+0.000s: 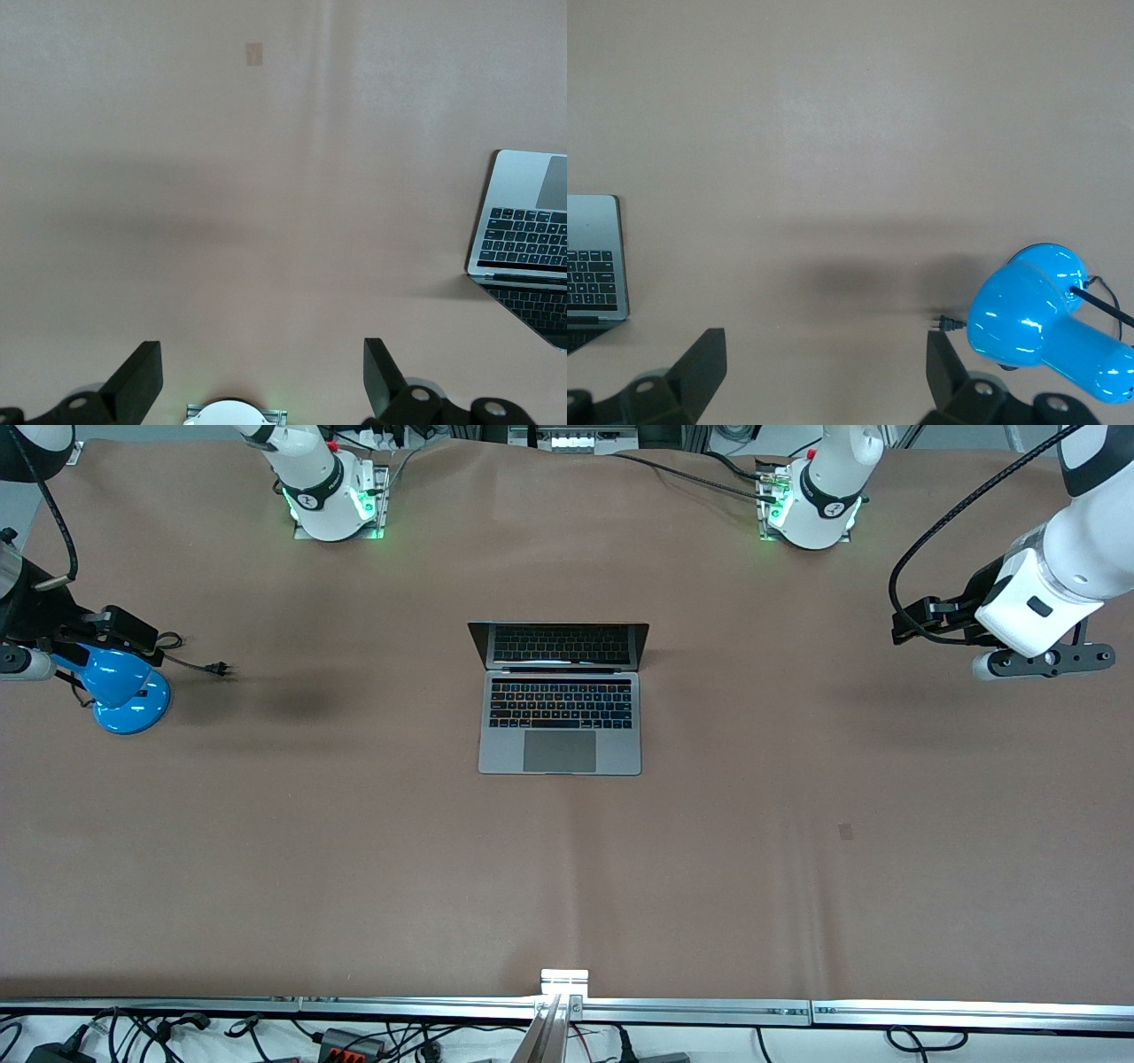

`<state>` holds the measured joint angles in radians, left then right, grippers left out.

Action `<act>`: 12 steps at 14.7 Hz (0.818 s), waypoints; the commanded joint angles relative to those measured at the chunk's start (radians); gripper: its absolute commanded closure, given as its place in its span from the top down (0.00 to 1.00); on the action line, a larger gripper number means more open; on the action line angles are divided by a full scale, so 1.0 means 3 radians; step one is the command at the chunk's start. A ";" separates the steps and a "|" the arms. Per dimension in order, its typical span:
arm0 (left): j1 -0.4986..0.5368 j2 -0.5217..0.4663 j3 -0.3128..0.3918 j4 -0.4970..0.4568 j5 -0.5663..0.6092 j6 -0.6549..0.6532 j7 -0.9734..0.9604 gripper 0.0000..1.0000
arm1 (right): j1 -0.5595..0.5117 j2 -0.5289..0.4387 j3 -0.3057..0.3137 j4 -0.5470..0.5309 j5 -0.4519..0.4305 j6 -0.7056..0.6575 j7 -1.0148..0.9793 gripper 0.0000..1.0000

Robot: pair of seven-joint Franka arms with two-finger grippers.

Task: Close laptop with both arms from behind

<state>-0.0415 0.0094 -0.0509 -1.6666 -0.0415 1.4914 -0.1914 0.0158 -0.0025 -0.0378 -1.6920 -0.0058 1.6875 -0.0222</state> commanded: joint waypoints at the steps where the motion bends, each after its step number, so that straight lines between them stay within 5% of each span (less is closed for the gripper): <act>1: -0.0020 -0.0031 0.0001 0.0028 0.0051 -0.0062 -0.0047 1.00 | -0.0012 -0.0053 0.0008 -0.0015 -0.0006 -0.0072 -0.0018 1.00; 5: -0.0020 -0.0026 -0.0009 0.0018 0.0051 -0.0073 -0.0042 1.00 | 0.0004 -0.0053 0.0013 0.0000 -0.0017 -0.0067 -0.0008 0.99; 6: -0.0020 -0.0031 -0.0004 0.0013 0.0051 -0.0073 -0.0027 1.00 | 0.0004 -0.0053 0.0019 0.0005 -0.0017 -0.0072 -0.0008 0.51; 7: -0.0020 -0.0026 -0.0014 0.0018 0.0051 -0.0073 -0.0016 0.85 | 0.0014 -0.0053 0.0024 0.0010 -0.0017 -0.0092 -0.0018 0.19; 8: -0.0010 -0.0026 -0.0014 0.0018 0.0046 -0.0078 -0.0016 0.58 | 0.0039 -0.0053 0.0019 0.0020 -0.0022 -0.0123 -0.0013 0.03; 9: 0.0000 -0.0026 -0.0014 0.0013 0.0041 -0.0113 -0.0027 0.34 | 0.0050 -0.0048 0.0019 0.0026 -0.0017 -0.0138 -0.0018 0.00; 11: -0.0010 -0.0026 -0.0019 0.0023 0.0041 -0.0190 -0.0021 0.04 | 0.0055 -0.0043 0.0019 0.0036 -0.0012 -0.0174 -0.0013 0.00; 12: -0.0020 -0.0026 -0.0030 0.0033 0.0046 -0.0221 -0.0047 0.01 | 0.0055 -0.0043 0.0019 0.0031 -0.0006 -0.0185 -0.0008 0.00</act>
<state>-0.0418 0.0094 -0.0529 -1.6666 -0.0415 1.4557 -0.1925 0.0273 -0.0093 -0.0330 -1.6916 -0.0058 1.6587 -0.0222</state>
